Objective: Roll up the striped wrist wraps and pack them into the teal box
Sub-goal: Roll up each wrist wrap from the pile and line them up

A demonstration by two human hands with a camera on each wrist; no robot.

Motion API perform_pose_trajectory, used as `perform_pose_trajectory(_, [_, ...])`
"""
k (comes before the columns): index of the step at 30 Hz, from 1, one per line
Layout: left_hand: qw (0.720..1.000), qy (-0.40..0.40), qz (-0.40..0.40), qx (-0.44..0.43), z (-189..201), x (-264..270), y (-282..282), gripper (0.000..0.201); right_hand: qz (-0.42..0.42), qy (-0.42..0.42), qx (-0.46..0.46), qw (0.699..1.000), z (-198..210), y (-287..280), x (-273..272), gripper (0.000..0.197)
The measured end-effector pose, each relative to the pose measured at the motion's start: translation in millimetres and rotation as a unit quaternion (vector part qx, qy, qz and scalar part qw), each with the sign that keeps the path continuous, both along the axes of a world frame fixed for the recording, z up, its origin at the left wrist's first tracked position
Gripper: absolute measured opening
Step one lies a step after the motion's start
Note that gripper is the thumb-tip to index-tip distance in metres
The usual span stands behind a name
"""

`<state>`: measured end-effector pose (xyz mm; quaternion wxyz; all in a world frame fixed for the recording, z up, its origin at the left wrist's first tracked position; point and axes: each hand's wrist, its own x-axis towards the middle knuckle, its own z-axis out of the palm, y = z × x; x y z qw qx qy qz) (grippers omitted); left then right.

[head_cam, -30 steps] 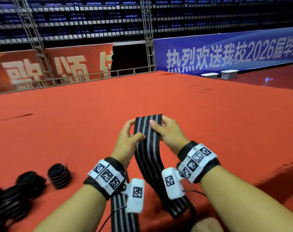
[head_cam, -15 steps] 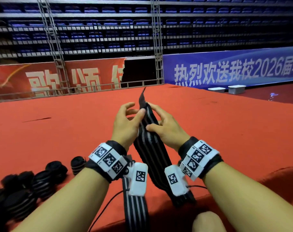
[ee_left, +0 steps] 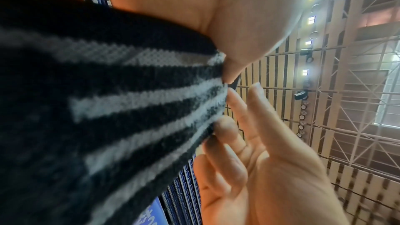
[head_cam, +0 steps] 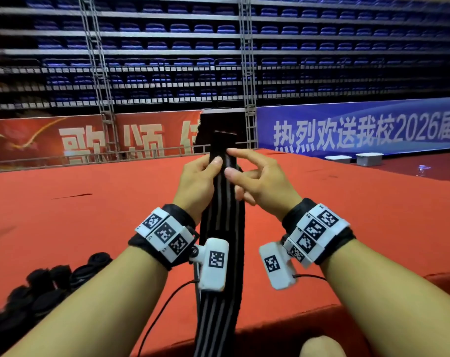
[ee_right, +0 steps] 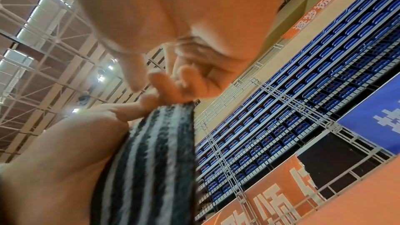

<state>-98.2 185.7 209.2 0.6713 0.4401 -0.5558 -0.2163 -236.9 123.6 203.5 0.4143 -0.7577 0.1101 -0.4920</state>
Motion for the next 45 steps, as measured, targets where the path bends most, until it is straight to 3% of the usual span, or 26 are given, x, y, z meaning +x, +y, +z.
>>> perform_pose_trajectory(3, [1.000,-0.024,-0.007,-0.003,3.5,-0.1,9.1,0.022,-0.115,-0.039,-0.040,0.992,5.8,-7.6,1.9,0.025])
perform_pose_trajectory(6, [1.000,-0.005,-0.019,-0.002,6.0,3.8,12.7,0.023,-0.170,-0.030,-0.059,0.983,8.5,-12.3,7.1,0.017])
perform_pose_trajectory(8, [1.000,0.008,-0.014,-0.005,8.1,6.6,14.7,0.026,-0.153,-0.030,-0.057,0.986,9.0,-12.4,10.9,0.007])
perform_pose_trajectory(12, [1.000,0.014,0.006,-0.010,8.3,13.4,16.4,0.035,-0.092,-0.037,-0.028,0.995,8.7,-4.3,14.0,0.014])
perform_pose_trajectory(15, [1.000,0.002,0.001,-0.019,5.7,16.4,16.4,0.031,-0.045,-0.050,0.007,0.998,10.8,3.4,14.8,0.012])
perform_pose_trajectory(19, [0.999,0.000,0.011,-0.048,4.6,18.8,17.4,0.007,-0.010,-0.068,0.038,0.997,14.6,9.9,14.2,0.014])
perform_pose_trajectory(26, [0.999,-0.018,-0.021,-0.046,3.0,11.4,19.3,0.012,0.066,-0.054,0.027,0.996,17.5,20.1,9.9,0.016])
perform_pose_trajectory(28, [0.997,-0.009,-0.061,-0.045,2.7,8.0,19.7,0.018,0.063,-0.046,0.014,0.997,17.9,21.5,9.0,0.007])
perform_pose_trajectory(30, [0.995,-0.001,-0.090,-0.045,3.7,6.2,20.3,0.020,0.042,-0.039,0.016,0.998,18.1,21.2,9.7,0.015])
perform_pose_trajectory(33, [0.994,0.013,-0.099,-0.034,5.7,5.7,19.9,0.016,0.006,-0.034,0.038,0.999,16.8,16.4,9.7,0.026])
perform_pose_trajectory(37, [0.997,-0.006,-0.077,-0.032,4.5,7.8,18.7,0.022,-0.065,-0.036,-0.025,0.997,10.6,7.0,11.2,0.017])
perform_pose_trajectory(40, [0.996,0.006,-0.092,0.004,0.7,9.3,18.8,0.034,-0.121,-0.030,-0.049,0.991,4.9,-0.7,14.7,0.044])
perform_pose_trajectory(42, [0.995,-0.002,-0.102,0.002,-4.9,10.6,17.3,0.028,-0.131,-0.030,-0.041,0.990,0.0,-5.8,16.1,0.051])
perform_pose_trajectory(45, [0.996,-0.021,-0.083,-0.007,-17.6,18.4,10.6,0.019,-0.117,0.007,-0.015,0.993,-11.4,-14.5,19.3,0.042])
